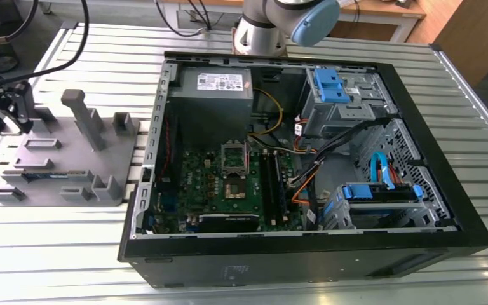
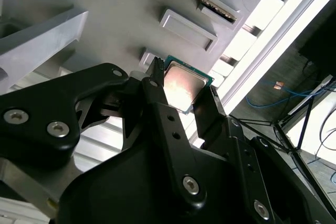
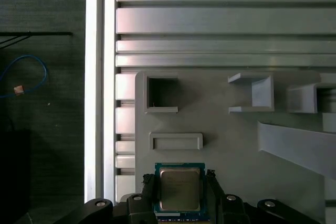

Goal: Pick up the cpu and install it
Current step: 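Pick up the cpu and move it towards the insertion slot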

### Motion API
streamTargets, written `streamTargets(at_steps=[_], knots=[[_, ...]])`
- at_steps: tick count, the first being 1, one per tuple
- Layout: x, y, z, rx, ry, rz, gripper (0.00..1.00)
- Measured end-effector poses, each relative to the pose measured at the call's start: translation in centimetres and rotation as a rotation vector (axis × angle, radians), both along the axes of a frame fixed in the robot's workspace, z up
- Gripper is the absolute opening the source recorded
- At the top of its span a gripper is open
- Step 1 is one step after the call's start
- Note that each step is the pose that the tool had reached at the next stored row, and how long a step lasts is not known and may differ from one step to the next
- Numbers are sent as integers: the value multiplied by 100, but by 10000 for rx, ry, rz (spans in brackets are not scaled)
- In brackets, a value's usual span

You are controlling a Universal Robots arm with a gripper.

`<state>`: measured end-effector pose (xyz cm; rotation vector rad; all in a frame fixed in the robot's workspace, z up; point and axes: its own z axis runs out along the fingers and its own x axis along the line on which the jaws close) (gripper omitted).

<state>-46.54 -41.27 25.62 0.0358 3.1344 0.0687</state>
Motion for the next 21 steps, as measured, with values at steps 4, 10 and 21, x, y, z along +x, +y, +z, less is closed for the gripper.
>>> streamTargets(at_steps=[4,10,21], knots=[[0,0,19,1,-1,0,47],[0,0,36,1,-1,0,47],[0,0,70,-1,2,0,47]])
